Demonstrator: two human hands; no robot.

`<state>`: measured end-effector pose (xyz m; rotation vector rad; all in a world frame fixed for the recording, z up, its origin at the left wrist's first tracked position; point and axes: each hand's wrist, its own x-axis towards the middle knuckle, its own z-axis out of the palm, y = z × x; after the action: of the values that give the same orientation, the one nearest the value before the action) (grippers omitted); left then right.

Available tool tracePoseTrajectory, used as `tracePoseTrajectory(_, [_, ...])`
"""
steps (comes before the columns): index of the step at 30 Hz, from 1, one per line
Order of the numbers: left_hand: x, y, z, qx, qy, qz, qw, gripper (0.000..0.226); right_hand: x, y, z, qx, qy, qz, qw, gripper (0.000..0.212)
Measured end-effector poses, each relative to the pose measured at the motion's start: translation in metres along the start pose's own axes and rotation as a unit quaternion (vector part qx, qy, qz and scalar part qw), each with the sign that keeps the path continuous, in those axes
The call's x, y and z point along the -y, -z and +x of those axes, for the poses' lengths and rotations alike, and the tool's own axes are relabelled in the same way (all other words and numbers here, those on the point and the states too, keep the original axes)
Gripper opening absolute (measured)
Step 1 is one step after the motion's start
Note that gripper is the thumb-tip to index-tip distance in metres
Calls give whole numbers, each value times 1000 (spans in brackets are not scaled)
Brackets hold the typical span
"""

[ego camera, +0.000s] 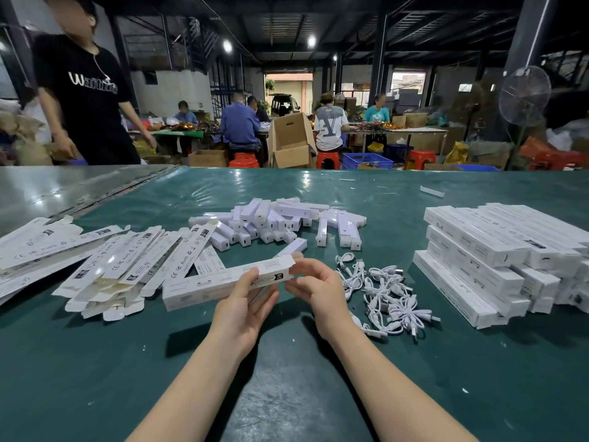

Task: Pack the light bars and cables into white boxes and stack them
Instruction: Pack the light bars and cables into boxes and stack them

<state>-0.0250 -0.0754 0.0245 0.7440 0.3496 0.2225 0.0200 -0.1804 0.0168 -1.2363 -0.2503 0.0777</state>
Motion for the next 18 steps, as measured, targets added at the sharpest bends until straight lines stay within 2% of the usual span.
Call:
tracePoseTrajectory(4, [-1, 1, 1, 0, 3, 0, 1000, 3, -2, -4, -3, -15, 16, -6, 1000, 28])
tracePoseTrajectory(9, [-1, 0, 0, -4, -3, 7, 1000, 4, 0, -2, -3, -11, 16, 36, 999, 29])
tracePoseTrajectory(14, [0, 1, 3, -8, -6, 11, 1000, 6, -3, -5, -6, 7, 27, -62, 998, 30])
tracePoseTrajectory(18, [1, 3, 5, -21, -14, 14, 1000, 7, 0, -4, -7, 58, 42, -128, 989, 31])
